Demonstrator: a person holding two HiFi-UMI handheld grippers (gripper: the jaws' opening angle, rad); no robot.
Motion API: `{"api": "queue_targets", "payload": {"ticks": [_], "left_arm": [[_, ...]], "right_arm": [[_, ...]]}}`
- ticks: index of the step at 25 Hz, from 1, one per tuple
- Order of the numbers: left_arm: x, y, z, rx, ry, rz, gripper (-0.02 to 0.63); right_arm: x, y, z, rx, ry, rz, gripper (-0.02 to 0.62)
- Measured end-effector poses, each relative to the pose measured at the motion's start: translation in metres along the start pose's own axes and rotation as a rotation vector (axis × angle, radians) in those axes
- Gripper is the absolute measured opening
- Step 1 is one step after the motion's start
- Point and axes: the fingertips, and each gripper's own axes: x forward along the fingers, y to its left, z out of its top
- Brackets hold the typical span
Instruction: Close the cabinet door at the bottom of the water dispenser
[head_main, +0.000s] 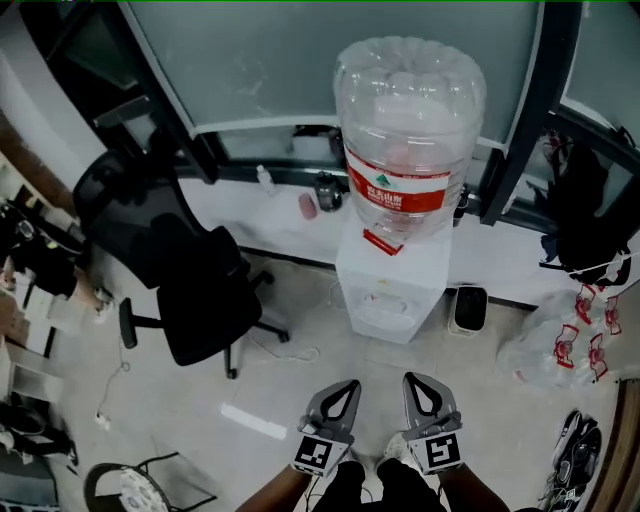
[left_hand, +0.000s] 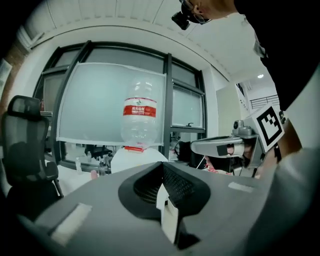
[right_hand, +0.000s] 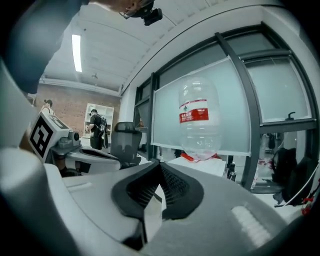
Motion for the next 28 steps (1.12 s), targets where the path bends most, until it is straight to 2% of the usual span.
{"api": "queue_targets", "payload": {"ticks": [5,9,14,28], "left_arm": [[-0.037,-0.008,0.029,-0.032,-0.022,0.046,0.017],[-0.056,-0.002,0.035,-0.025,-0.024,0.064,0.018],[-0.069,0.005,0.042,-0.005,-0.032,0.08,0.017],[-0.08,0.01,0.059,0.012,-0.08,0.126,0.018]], "right_arm": [[-0.017,0.016,0.037,-0.002,-0.025,0.008,0.002],[-0.024,0.029,0.04,0.028,-0.034,0.01,0.002],[-0.035,0.05,0.043,0.009,-0.015,0.035,0.002],[-0.033,0.053,0.073,-0.028,-0.09,0.055,0.002]]}}
